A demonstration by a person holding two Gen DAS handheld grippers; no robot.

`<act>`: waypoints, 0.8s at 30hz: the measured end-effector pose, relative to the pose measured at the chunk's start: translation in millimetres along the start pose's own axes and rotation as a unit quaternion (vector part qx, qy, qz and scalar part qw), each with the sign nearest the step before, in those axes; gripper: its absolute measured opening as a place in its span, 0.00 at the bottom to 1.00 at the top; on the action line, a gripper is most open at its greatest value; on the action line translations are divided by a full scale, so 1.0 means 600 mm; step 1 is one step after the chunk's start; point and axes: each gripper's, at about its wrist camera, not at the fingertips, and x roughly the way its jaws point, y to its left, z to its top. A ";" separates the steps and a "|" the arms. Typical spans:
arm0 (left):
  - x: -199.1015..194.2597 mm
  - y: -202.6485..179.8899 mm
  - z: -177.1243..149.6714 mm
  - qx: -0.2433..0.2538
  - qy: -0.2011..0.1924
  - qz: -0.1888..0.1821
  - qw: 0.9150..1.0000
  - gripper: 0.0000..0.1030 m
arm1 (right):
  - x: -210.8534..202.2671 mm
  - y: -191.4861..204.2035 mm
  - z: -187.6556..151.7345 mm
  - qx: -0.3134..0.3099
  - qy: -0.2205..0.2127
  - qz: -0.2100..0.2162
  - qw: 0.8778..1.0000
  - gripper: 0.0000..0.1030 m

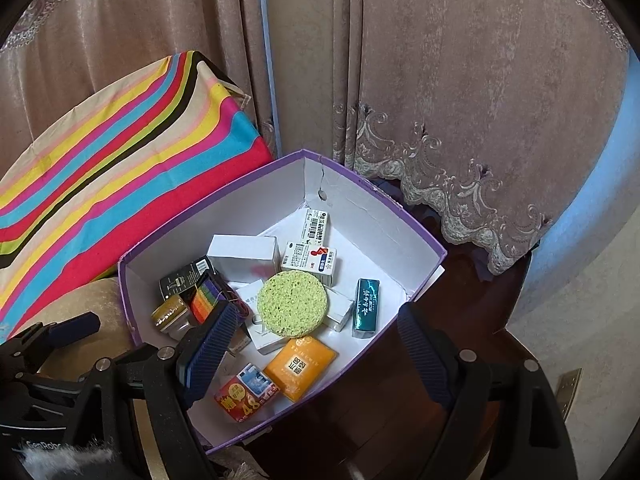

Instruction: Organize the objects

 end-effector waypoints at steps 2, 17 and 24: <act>0.000 0.000 0.000 0.000 0.000 0.000 1.000 1.00 | 0.000 0.001 0.000 -0.002 0.000 0.000 1.000 0.81; 0.002 -0.001 -0.001 0.002 0.001 -0.002 1.000 1.00 | 0.000 0.000 0.000 -0.002 0.000 -0.001 1.000 0.81; 0.003 -0.001 0.000 0.001 0.001 -0.003 1.000 1.00 | 0.000 0.000 0.000 -0.002 0.000 -0.002 1.000 0.82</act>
